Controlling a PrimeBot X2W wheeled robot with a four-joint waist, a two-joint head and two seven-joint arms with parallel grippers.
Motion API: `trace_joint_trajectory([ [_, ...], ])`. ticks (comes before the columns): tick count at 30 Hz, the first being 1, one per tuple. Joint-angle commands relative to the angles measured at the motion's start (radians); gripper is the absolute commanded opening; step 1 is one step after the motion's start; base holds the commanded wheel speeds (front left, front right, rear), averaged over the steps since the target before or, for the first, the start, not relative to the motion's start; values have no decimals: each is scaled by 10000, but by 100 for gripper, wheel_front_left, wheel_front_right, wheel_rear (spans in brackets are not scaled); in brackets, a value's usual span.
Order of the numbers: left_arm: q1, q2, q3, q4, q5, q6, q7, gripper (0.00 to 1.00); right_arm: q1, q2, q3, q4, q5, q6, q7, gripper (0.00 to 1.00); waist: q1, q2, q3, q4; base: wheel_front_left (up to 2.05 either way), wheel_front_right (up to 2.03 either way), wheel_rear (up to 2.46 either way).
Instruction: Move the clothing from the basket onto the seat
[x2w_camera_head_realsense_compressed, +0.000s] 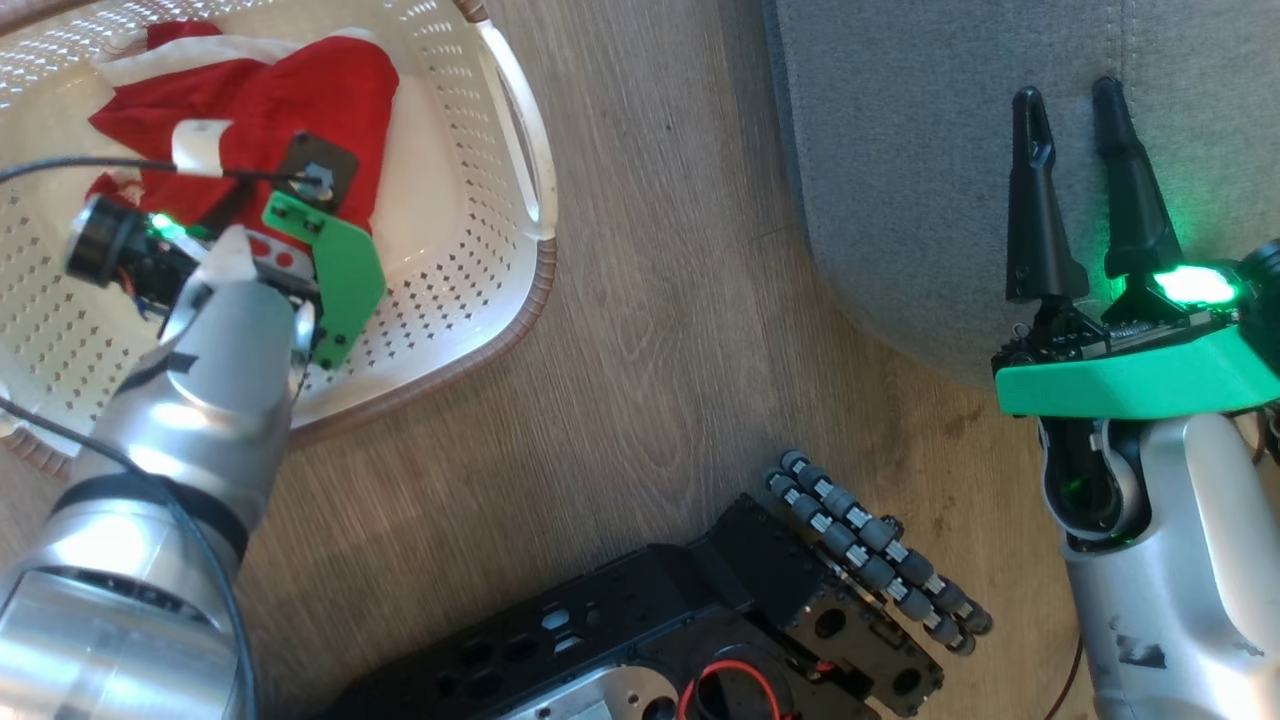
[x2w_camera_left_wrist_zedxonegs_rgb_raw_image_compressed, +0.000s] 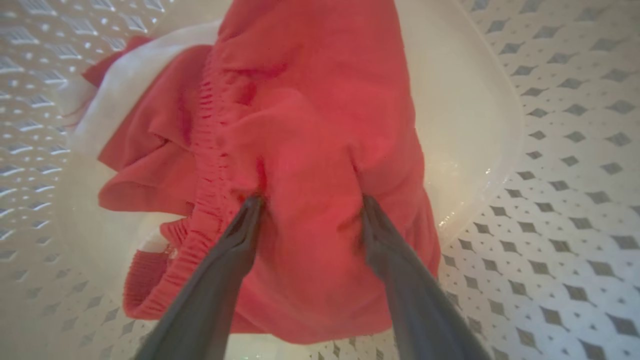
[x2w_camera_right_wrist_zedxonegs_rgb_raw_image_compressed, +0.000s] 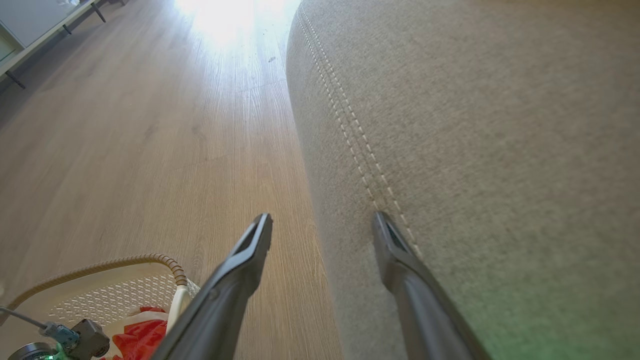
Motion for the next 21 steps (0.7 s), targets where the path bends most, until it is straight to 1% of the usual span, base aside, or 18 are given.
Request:
trace_joint_trajectory([
  [1,7,222,27,-76,98,287,131,100,857,-2,74,386,150,-50,114,100,0,-1,8,-24,0,0,0],
  [2,-14,245,23,-72,98,406,208,100,879,10,80,380,152,-50,114,100,0,-1,11,-38,0,0,0],
  [6,-35,252,-20,-64,80,531,537,100,960,37,85,362,158,-50,114,100,0,-1,35,-66,0,0,0],
  [10,-90,227,-103,-58,41,431,994,100,1015,41,100,318,172,-50,114,100,0,-1,131,-87,0,0,0],
  [15,-180,219,-263,-56,34,191,1693,100,1061,28,112,193,158,-50,114,100,0,-1,285,-56,0,0,0],
  [19,-252,183,-444,-55,95,114,2319,100,1093,-43,147,238,121,-50,114,100,0,-1,375,-5,0,0,0],
  [20,-264,143,-419,-55,41,130,2414,98,1091,-53,145,247,118,-50,114,100,0,-1,386,1,0,0,0],
  [21,-271,111,-388,-55,-17,149,2488,48,1085,-62,142,257,117,-50,114,100,0,-1,392,3,0,0,0],
])
